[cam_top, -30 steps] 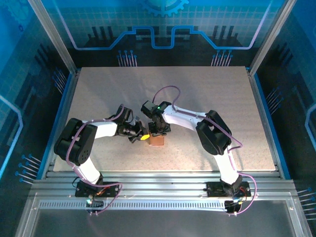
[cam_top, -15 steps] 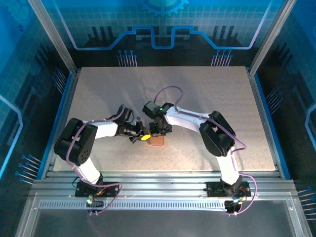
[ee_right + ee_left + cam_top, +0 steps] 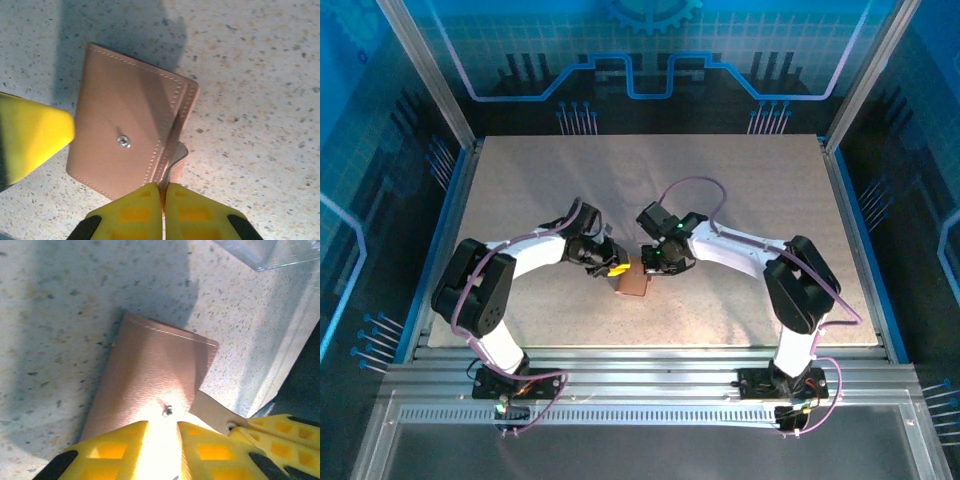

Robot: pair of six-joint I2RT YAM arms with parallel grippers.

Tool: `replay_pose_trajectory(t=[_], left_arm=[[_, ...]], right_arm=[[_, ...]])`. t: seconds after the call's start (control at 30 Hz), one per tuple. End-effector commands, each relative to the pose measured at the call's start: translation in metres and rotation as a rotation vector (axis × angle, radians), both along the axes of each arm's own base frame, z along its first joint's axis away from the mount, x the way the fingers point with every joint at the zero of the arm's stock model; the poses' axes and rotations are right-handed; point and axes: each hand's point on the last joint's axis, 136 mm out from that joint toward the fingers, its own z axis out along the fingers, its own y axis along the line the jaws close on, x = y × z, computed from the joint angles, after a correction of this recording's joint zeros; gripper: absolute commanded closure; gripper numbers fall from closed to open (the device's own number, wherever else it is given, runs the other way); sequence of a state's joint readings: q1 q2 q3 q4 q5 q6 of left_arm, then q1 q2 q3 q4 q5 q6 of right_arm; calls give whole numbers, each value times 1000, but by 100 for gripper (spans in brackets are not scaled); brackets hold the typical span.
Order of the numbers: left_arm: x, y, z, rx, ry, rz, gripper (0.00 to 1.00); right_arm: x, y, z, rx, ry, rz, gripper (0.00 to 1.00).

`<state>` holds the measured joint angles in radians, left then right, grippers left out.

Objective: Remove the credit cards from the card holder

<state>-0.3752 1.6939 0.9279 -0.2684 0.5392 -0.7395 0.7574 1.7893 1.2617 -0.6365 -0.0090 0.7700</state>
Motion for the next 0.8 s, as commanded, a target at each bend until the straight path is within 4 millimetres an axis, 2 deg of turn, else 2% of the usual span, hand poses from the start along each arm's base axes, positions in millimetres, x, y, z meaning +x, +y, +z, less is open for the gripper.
replay_pose_trajectory(t=[0.0,0.17,0.23,0.4,0.77], left_arm=[[-11,3,1,113,0,-67,75],[-5,-1,8,109,-23,-37,70],[-2,-2,13,101,-40,-29,64],[1,2,25,119,-76,-21,58],[9,32,46,149,-142,54,57]], right_arm=[[0,-3,3,75,5,-33,93],[3,-8,18,133,-26,-51,93],[4,-7,25,149,-41,-39,93],[5,-2,48,190,-65,-13,93],[2,19,89,270,-112,40,94]])
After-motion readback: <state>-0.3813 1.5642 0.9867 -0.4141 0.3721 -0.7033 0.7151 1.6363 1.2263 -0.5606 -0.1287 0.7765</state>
